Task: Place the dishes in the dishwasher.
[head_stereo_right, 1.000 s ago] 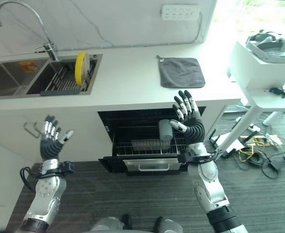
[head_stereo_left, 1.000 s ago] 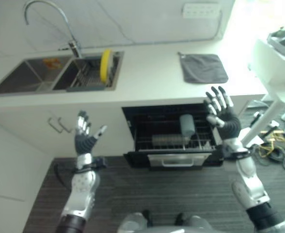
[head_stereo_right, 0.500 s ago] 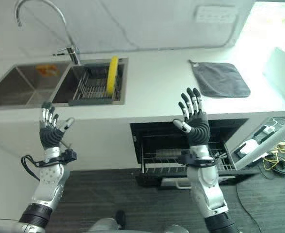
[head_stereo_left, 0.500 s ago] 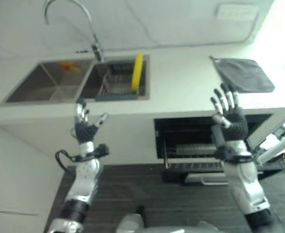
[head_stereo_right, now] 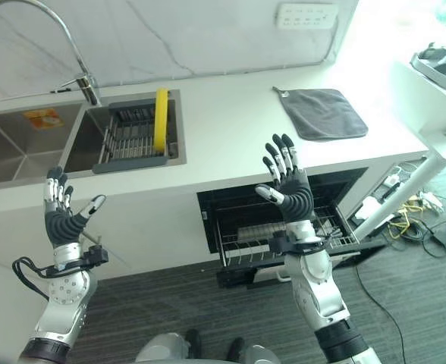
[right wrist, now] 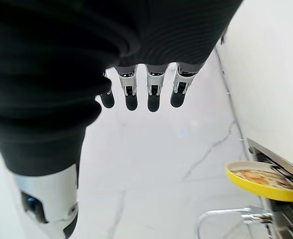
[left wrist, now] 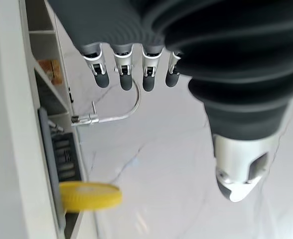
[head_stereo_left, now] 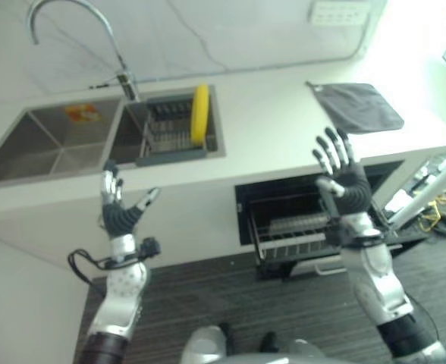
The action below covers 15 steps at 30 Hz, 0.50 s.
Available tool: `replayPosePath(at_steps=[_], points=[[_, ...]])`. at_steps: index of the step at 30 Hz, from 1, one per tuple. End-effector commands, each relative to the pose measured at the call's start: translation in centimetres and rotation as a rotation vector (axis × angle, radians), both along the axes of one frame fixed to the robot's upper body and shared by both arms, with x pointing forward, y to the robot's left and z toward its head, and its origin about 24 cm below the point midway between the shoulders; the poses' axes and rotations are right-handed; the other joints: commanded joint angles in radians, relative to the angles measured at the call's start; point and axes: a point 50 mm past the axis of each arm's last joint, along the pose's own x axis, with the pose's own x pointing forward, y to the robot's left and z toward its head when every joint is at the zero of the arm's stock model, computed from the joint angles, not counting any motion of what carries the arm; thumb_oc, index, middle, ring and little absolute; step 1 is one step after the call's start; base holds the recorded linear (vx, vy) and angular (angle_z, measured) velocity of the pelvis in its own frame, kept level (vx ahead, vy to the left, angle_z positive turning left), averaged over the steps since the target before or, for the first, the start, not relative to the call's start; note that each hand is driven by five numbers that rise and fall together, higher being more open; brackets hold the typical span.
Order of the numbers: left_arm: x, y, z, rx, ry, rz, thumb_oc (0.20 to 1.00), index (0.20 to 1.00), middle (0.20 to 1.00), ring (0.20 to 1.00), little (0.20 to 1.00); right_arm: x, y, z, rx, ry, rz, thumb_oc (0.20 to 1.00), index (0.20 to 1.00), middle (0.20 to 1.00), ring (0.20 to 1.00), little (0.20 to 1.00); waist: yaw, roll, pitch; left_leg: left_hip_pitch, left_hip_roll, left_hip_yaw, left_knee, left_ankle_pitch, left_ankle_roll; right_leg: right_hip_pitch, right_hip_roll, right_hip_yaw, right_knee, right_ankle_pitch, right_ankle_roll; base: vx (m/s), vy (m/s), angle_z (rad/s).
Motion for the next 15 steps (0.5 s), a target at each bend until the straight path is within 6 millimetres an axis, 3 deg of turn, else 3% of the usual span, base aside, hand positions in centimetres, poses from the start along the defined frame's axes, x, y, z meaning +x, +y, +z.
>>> replayPosePath(at_steps=[1, 4, 7, 9, 11, 12, 15], points=[[0.5, 0.0, 2.9, 0.037, -0.163, -0.010, 1.000, 1.000, 1.000, 1.000, 1.000, -0.2, 0.1, 2.9, 0.019, -0.155, 0.001, 1.000, 1.000, 1.000, 1.000, 1.000, -0.008, 0.001, -0.030, 0.058, 0.040, -0.041, -0.125, 0.062, -0.046, 0.068, -0.028, 0.051, -0.109, 0.131, 0.104, 0.11, 0.235, -0.12], [0.9, 0.0, 2.9, 0.030, -0.157, -0.016, 1.000, 1.000, 1.000, 1.000, 1.000, -0.5, 0.0, 2.7, -0.003, -0.151, 0.011, 1.000, 1.000, 1.000, 1.000, 1.000, -0.027, 0.023, -0.050, 0.068, 0.124, -0.074, -0.226, 0.161, -0.091, 0.067, -0.037, 0.071, -0.109, 0.111, 0.106, 0.11, 0.243, -0.41], [1.0, -0.3, 2.8, 0.027, -0.159, -0.039, 1.000, 1.000, 1.000, 1.000, 1.000, -0.6, -0.1, 2.8, -0.016, -0.150, 0.004, 1.000, 1.000, 1.000, 1.000, 1.000, -0.042, 0.038, -0.054, 0.079, 0.175, -0.094, -0.269, 0.208, -0.112, 0.061, -0.060, 0.079, -0.082, 0.094, 0.111, 0.11, 0.345, -0.39], [1.0, -0.5, 2.8, 0.028, -0.165, -0.062, 1.000, 1.000, 1.000, 1.000, 1.000, -0.6, -0.1, 2.8, -0.030, -0.152, -0.011, 1.000, 1.000, 1.000, 1.000, 1.000, -0.045, 0.049, -0.053, 0.090, 0.178, -0.114, -0.280, 0.194, -0.113, 0.054, -0.083, 0.091, -0.050, 0.080, 0.119, 0.09, 0.428, -0.15], [1.2, -0.7, 2.9, 0.028, -0.168, -0.100, 1.000, 1.000, 1.000, 1.000, 1.000, -0.8, -0.4, 2.7, -0.023, -0.148, -0.037, 1.000, 1.000, 1.000, 1.000, 1.000, -0.054, 0.053, -0.056, 0.113, 0.173, -0.083, -0.306, 0.159, -0.109, 0.052, -0.106, 0.083, -0.034, 0.080, 0.132, 0.10, 0.453, -0.06], [1.6, -1.7, 3.3, 0.053, -0.168, -0.160, 1.000, 1.000, 1.000, 1.000, 1.000, -1.1, -1.3, 2.5, 0.005, -0.137, -0.094, 1.000, 1.000, 1.000, 1.000, 1.000, -0.060, 0.055, -0.061, 0.127, 0.153, -0.067, -0.304, 0.134, -0.099, 0.057, -0.142, 0.070, -0.014, 0.085, 0.156, 0.14, 0.531, 0.18], [2.1, -2.1, 4.0, 0.095, -0.178, -0.194, 1.000, 1.000, 1.000, 1.000, 1.000, -1.5, -1.9, 2.5, 0.017, -0.140, -0.143, 1.000, 1.000, 1.000, 1.000, 1.000, -0.054, 0.048, -0.063, 0.146, 0.095, -0.102, -0.299, 0.088, -0.064, 0.046, -0.188, 0.089, 0.018, 0.104, 0.196, 0.12, 0.376, 0.23]])
